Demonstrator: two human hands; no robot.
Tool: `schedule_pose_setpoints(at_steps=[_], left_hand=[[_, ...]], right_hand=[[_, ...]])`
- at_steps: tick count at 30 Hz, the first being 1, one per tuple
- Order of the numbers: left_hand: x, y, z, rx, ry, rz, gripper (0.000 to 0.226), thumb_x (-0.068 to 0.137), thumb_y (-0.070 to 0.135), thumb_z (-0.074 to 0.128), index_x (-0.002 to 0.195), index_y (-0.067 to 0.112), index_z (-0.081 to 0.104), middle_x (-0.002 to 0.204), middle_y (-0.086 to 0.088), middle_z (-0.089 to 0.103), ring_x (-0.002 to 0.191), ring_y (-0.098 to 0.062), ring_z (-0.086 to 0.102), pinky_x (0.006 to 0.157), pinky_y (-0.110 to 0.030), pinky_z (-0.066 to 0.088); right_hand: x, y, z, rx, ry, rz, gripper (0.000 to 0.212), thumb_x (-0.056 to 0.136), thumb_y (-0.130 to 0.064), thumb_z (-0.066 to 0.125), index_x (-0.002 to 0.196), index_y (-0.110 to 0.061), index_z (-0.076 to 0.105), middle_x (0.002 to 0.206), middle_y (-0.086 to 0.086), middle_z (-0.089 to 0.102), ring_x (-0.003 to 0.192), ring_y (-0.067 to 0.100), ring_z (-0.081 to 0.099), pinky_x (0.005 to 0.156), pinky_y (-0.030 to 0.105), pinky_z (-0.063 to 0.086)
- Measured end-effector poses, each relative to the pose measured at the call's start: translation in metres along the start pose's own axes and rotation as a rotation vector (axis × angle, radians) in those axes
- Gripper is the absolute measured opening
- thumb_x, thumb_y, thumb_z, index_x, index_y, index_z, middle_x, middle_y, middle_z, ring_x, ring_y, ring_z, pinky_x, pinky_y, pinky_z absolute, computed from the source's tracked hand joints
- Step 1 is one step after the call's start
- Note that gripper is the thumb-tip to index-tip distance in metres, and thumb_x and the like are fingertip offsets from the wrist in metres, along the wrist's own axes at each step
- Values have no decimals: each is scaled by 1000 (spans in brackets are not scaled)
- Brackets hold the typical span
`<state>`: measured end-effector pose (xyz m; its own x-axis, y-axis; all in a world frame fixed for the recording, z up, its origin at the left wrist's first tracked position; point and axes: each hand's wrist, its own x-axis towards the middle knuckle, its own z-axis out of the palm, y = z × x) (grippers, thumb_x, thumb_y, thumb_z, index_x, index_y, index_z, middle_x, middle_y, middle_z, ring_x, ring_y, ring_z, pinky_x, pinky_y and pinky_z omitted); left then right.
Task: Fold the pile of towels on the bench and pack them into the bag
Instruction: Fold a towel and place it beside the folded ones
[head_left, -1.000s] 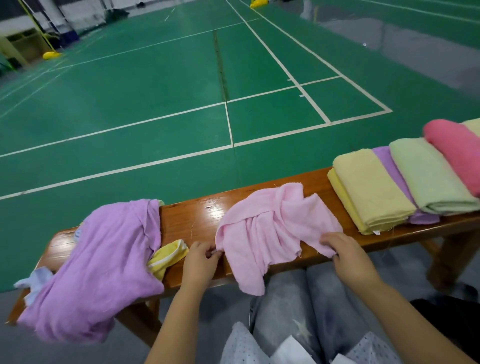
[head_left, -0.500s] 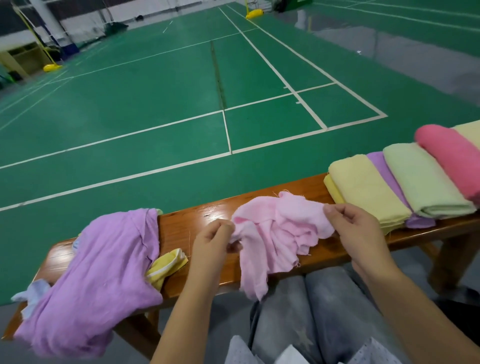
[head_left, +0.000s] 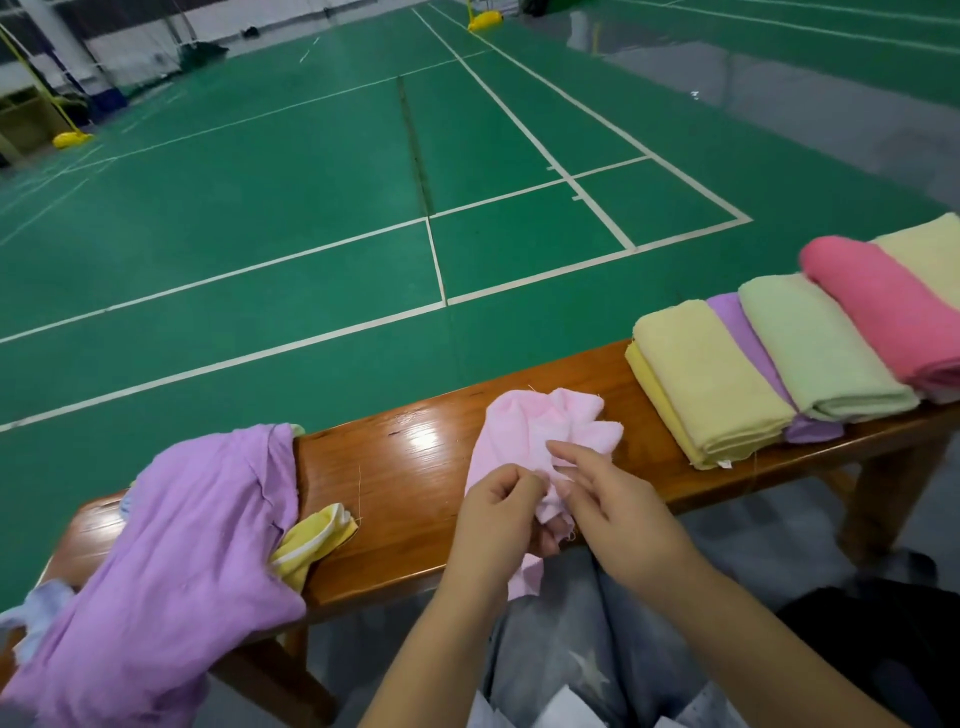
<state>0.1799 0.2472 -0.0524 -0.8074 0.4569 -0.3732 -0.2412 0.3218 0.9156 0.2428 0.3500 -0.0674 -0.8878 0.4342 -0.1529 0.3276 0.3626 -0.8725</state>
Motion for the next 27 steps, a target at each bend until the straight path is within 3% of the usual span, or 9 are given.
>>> schedule_pose_setpoints(at_steps=[2,4,8,10,12,14,18,23,27], left_hand=[[0,1,0,-11,5,-5,27,100,16,47,78,7,60,55,-7,60,45,-15,54,46,-24,45],[-1,1,0,-6,6,10,27,100,15,47,78,5,60,56,-8,61,46,-13,54,45,-22,44],[-1,0,-3,102,76,90,27,95,17,54,74,7,66,61,0,58,58,-3,53,54,-12,44],[-1,0,-8,81,106,82,26,94,21,56,80,4,70,74,-10,64,70,-9,58,64,-18,50],[-1,2,-12,-12,111,42,28,94,24,57,76,8,71,77,-14,64,75,-22,59,68,-32,53],[-2,3,-13,-90,122,12,31,94,24,56,68,13,69,71,-9,62,72,-23,55,65,-33,48],[-3,5,-7,-171,116,-35,30,97,21,51,76,7,68,69,-6,65,70,-18,57,65,-32,48],[-3,3,-3,-264,101,-61,28,98,27,54,87,5,67,82,-15,71,78,-23,66,70,-34,58],[1,0,-7,-325,94,-78,26,98,25,56,92,2,66,89,-19,72,80,-27,69,74,-37,59]], right_hand=[[-1,-1,0,-7,-39,-10,45,101,-17,41,143,-32,36,140,-6,51,118,9,54,75,7,42],[-2,0,-2,-9,4,-25,42,101,-17,41,140,-32,39,135,-3,55,107,8,56,73,8,44],[-2,4,-13,-1,189,-15,33,99,-19,46,131,-25,51,118,3,64,99,15,60,82,28,54],[-2,5,-16,15,241,-15,29,98,-21,49,126,-23,55,116,1,64,102,16,60,85,31,55],[-2,6,-17,14,278,-38,27,96,-22,52,123,-22,57,113,-2,65,101,15,61,83,29,55],[-4,5,-14,14,304,-78,25,95,-23,54,119,-22,59,105,-6,65,97,12,62,77,22,54],[-10,6,-1,23,304,-215,23,92,-24,57,114,-20,64,94,-8,68,86,6,63,64,10,49],[-12,14,7,-95,333,-417,32,92,-35,50,107,-14,70,89,-4,73,76,2,62,67,-2,43],[-9,20,6,-145,303,-480,26,87,-27,57,106,-16,72,95,-6,73,92,-2,57,75,-3,42]])
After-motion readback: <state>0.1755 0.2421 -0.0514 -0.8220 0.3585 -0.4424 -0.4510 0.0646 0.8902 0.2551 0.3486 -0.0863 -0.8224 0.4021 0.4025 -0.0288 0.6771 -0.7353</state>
